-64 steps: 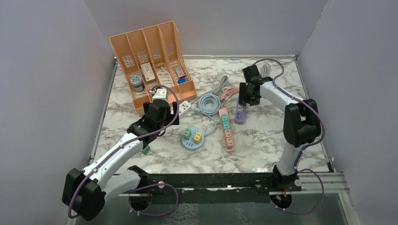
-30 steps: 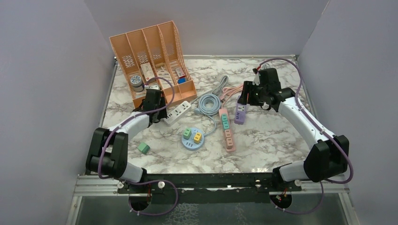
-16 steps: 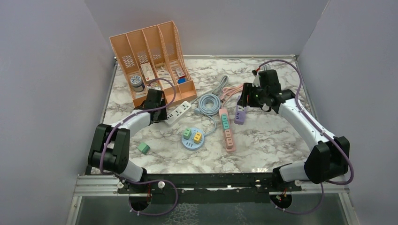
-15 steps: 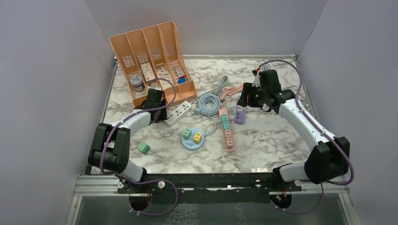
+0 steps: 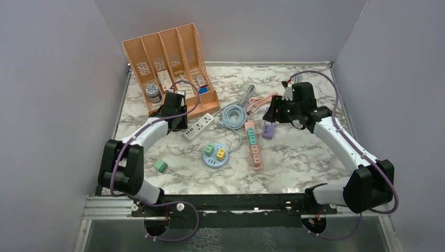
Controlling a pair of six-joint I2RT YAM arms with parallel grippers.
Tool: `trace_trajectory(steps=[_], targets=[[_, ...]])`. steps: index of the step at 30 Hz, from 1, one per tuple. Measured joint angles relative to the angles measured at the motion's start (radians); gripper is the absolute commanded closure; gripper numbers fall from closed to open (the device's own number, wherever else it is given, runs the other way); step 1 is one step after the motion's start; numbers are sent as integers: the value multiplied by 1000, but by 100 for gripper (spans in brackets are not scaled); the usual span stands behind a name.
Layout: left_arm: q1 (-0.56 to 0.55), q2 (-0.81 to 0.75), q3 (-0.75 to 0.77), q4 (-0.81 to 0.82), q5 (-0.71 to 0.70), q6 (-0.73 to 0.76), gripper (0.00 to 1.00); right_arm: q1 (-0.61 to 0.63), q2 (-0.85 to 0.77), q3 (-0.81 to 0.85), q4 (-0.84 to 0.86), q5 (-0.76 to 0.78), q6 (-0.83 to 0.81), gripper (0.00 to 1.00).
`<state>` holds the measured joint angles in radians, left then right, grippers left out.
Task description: Insert the plug
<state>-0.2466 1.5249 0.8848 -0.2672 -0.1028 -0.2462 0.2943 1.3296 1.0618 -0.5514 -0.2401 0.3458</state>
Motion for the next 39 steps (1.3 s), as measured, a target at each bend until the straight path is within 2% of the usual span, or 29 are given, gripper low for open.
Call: trace_trajectory(steps=[4,9,15,20,24,29,33,39], targets=[[-20,-95,37,-23,103,21,80,0,-42,-61,66,-98,10,50],[-92,-190,112,-26,336,51,80,0,-56,-84,193,-278,26,46],[-280,-184,206,-24,571,77,79,0,-96,-147,393,-543,86,31],[-407,-152,257,-18,728,100,79,3,-154,-176,509,-669,94,29],[-457,-131,279,-18,824,117,79,4,-163,-165,530,-770,47,30],[-469,-124,298,-19,911,137,79,11,-163,-164,538,-927,4,33],[-469,-124,313,-17,949,146,79,27,-163,-164,538,-998,-18,39],[-469,-132,314,-18,970,148,78,41,-160,-164,535,-1009,-31,59]])
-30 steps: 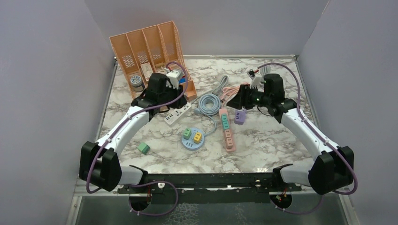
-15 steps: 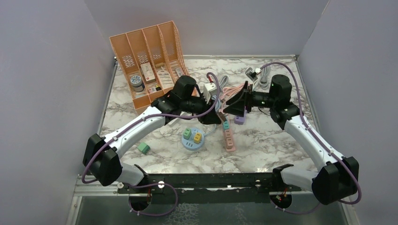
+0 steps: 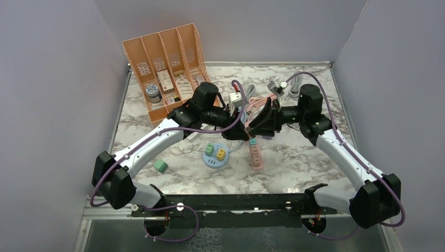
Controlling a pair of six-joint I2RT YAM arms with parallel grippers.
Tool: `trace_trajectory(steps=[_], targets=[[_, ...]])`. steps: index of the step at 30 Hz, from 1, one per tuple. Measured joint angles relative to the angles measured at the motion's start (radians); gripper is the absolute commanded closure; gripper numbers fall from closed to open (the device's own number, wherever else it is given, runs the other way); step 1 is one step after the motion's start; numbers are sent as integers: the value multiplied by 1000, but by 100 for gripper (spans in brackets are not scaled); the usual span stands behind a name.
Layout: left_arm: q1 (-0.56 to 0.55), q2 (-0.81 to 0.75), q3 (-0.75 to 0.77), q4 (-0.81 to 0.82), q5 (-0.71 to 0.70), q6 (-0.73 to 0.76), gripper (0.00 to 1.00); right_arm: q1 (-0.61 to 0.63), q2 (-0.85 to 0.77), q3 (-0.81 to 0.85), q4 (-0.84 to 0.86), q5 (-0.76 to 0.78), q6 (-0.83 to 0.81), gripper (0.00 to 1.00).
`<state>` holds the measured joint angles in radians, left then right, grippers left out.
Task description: Insert the plug
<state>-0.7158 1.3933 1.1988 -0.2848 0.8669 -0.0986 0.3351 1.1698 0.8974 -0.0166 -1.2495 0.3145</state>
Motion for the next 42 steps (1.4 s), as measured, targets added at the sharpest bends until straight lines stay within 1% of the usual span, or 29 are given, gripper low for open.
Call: trace_trajectory(steps=[2,4,5,6,8,9,10,12,13,16,18,22,27,29,32,34,36,39,42], targets=[[0,-6,0,0,3,0,77,8,10,2,-3,-1,-4,63],[0,-14,0,0,4,-1,76,15,24,6,-12,-1,-6,66],[0,-17,2,-1,4,0,76,21,31,9,-17,-3,-6,69],[0,-20,2,-5,4,-2,74,27,34,13,-21,-5,-7,73],[1,-26,2,-17,8,-6,70,37,35,18,-29,-5,-18,87],[1,-28,2,-22,9,-8,66,41,35,20,-32,-5,-24,93],[1,-32,2,-28,13,-13,61,45,35,24,-36,-6,-31,97],[2,-39,2,-34,19,-24,53,50,38,34,-45,-5,-38,99],[3,-43,2,-34,18,-29,47,53,38,40,-50,4,-32,99],[0,-51,4,-17,7,-45,33,63,35,47,-39,59,6,99],[0,-66,0,4,-6,-64,28,64,27,46,-11,108,58,99],[0,-150,-55,142,-54,-141,25,68,-16,45,100,209,219,99],[0,-283,-135,380,-167,-334,26,78,-78,52,284,299,423,99],[0,-309,-160,479,-218,-430,27,78,-80,72,331,319,471,99],[0,-314,-167,562,-274,-534,29,76,-73,86,402,344,535,99],[0,-313,-163,594,-295,-587,34,76,-63,86,455,349,584,99],[0,-307,-151,609,-306,-619,45,76,-46,86,518,351,636,99],[3,-275,-124,628,-319,-681,57,76,-26,87,594,352,703,99],[4,-247,-116,640,-325,-721,66,75,-7,87,650,354,753,99]])
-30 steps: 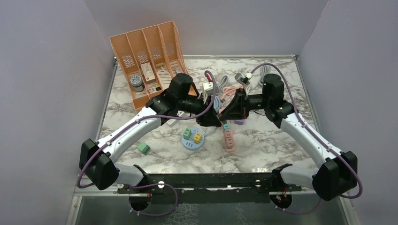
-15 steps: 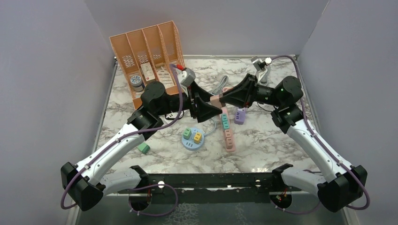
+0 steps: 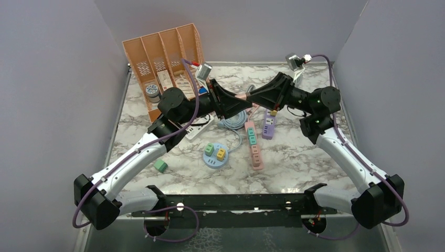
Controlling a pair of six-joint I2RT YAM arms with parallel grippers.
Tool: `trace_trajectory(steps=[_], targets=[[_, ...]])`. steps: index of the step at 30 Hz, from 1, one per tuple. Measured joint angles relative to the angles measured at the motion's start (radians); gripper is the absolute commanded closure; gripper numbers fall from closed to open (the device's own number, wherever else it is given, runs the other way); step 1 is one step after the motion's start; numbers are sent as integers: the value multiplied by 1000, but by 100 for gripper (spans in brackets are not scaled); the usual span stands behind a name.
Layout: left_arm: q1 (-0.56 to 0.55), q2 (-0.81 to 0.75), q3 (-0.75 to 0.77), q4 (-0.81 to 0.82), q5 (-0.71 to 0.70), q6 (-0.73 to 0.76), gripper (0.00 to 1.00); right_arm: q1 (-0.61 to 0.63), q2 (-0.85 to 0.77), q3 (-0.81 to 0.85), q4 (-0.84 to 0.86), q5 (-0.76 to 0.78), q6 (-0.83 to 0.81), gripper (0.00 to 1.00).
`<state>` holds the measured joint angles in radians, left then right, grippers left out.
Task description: Insert the plug
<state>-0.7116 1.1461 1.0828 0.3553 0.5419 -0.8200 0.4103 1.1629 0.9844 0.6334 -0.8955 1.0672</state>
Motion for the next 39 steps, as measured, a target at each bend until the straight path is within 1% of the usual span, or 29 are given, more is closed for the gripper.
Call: trace_trajectory(steps=[4,6,8,9,13,14,16,18,22,28,33,39], targets=[[3,16,0,15,-8,-33,78,-2,21,0,46,2,59,99],[3,15,0,24,-10,-40,86,-2,22,0,54,9,67,99],[3,15,0,29,-14,-40,96,-2,22,0,58,16,69,98],[3,15,0,29,-19,-39,100,-2,22,0,58,18,69,92],[2,10,-2,27,-39,-25,100,-2,21,0,51,29,62,45],[1,7,-7,28,-45,-16,100,0,19,0,34,43,45,37],[-2,-2,-19,24,-57,15,100,0,11,0,3,61,26,29],[-3,-10,-25,8,-61,37,100,0,-4,0,-62,98,-14,27],[-1,-32,-13,-128,-92,187,100,0,-75,-3,-200,190,-109,27],[21,-21,74,-491,-142,526,100,0,-190,-5,-406,346,-254,28],[47,58,114,-724,-198,732,100,0,-243,-19,-578,484,-335,31],[121,201,108,-921,-272,842,100,0,-311,-63,-789,671,-370,34]])
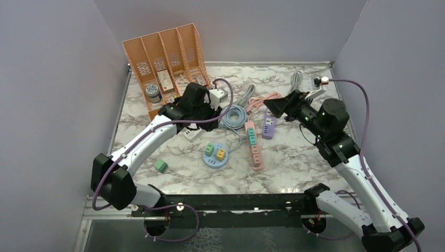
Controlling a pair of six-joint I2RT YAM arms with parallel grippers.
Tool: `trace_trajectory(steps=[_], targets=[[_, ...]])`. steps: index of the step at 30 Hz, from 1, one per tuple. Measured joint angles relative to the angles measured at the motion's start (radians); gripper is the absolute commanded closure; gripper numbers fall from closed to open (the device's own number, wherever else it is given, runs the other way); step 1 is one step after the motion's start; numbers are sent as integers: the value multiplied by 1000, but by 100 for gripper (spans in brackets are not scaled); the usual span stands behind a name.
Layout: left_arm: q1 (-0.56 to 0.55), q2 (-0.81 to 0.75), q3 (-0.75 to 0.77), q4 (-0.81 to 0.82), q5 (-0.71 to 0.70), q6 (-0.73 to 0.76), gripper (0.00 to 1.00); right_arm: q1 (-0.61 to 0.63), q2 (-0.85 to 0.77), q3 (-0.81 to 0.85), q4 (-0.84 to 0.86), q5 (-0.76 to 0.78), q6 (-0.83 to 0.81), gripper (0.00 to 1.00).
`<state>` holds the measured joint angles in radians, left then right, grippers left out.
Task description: Insert the plug
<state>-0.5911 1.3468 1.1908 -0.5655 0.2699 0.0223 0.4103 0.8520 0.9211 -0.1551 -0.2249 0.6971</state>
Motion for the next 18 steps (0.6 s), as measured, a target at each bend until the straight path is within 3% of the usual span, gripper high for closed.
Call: trace_trajectory(steps=[7,18], targets=[[65,168,62,-132,-79,92,100,0,-55,-40,-168,170,-26,34],[81,478,430,-371,-216,183,100,0,-76,-45,-257,270,-55,35]])
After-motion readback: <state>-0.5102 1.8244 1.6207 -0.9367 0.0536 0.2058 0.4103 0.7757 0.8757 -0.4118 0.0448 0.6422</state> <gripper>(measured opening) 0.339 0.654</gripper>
